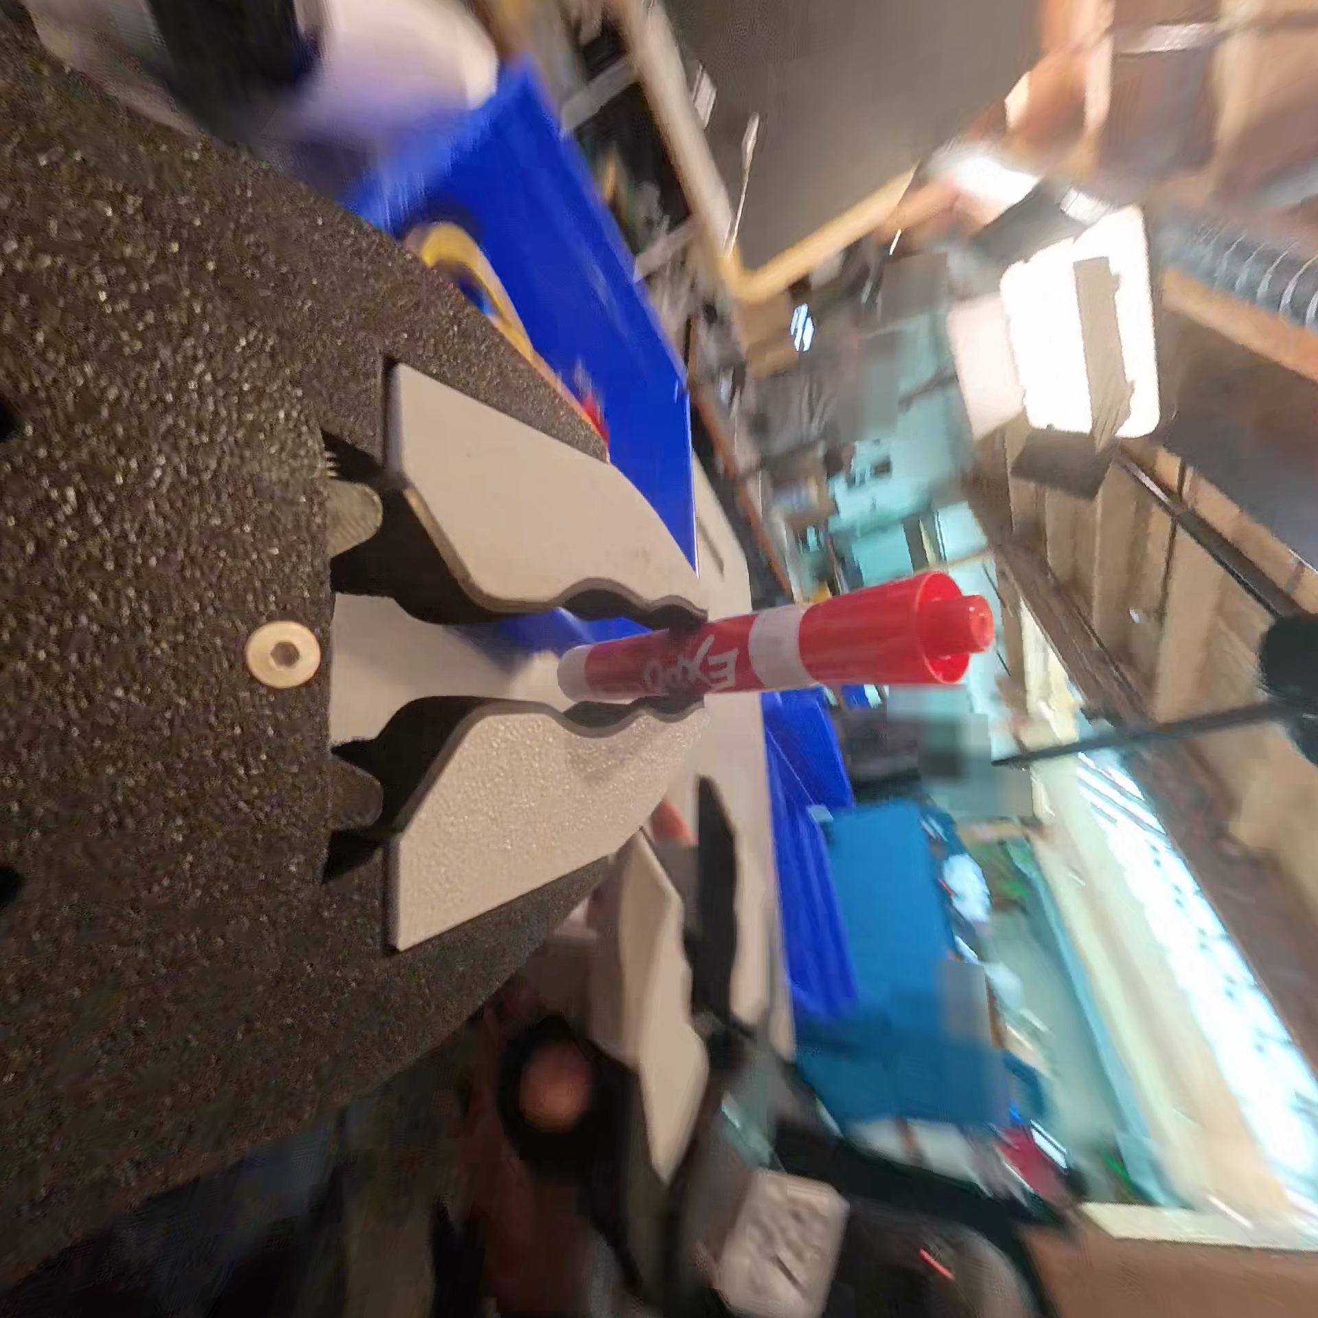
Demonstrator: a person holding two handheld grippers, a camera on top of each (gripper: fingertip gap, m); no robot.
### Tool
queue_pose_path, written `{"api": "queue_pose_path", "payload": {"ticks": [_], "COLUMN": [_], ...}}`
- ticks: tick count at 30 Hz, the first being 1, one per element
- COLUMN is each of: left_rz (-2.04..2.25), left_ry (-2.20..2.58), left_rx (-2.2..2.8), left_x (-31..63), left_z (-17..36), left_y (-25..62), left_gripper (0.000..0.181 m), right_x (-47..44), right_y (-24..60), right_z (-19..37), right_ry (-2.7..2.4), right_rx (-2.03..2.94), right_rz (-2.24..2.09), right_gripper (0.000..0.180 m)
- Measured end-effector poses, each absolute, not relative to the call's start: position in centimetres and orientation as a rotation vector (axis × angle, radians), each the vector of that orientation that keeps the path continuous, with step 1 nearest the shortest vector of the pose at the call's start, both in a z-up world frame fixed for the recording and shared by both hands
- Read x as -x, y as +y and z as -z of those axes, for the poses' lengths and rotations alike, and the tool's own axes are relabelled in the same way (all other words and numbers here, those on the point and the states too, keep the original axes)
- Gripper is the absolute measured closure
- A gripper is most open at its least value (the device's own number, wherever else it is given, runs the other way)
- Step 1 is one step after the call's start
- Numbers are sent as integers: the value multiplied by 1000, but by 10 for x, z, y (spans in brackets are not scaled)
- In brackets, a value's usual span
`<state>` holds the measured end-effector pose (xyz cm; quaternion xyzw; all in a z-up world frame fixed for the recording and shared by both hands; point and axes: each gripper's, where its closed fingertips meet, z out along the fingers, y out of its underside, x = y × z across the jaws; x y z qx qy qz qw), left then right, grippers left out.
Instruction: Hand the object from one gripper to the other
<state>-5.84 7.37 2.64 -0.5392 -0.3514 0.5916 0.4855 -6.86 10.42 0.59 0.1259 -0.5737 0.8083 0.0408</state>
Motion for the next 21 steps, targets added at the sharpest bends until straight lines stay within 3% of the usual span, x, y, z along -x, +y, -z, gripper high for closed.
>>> {"api": "queue_pose_path", "payload": {"ticks": [7,12,15,19,21], "left_rz": [-1978,-2037,-2037,-1954,-1808], "left_ry": [-621,-531,-477,-512,-572], "left_rx": [1614,1683,1716,1680,1594], "left_x": [60,66,66,68,66], "left_z": [-13,-2,1,0,-3], "left_y": [76,87,94,96,96], "left_gripper": [162,163,162,163,152], "right_x": [48,45,50,54,60], "right_y": [104,99,99,102,106], "right_z": [-12,-10,-11,-13,-18], "right_ry": [-1717,-1678,-1665,-1638,-1606], "right_rx": [-422,-373,-322,-310,-274], "right_rz": [-2384,-2274,-2255,-2294,-2369], "right_gripper": [143,144,161,163,163]}}
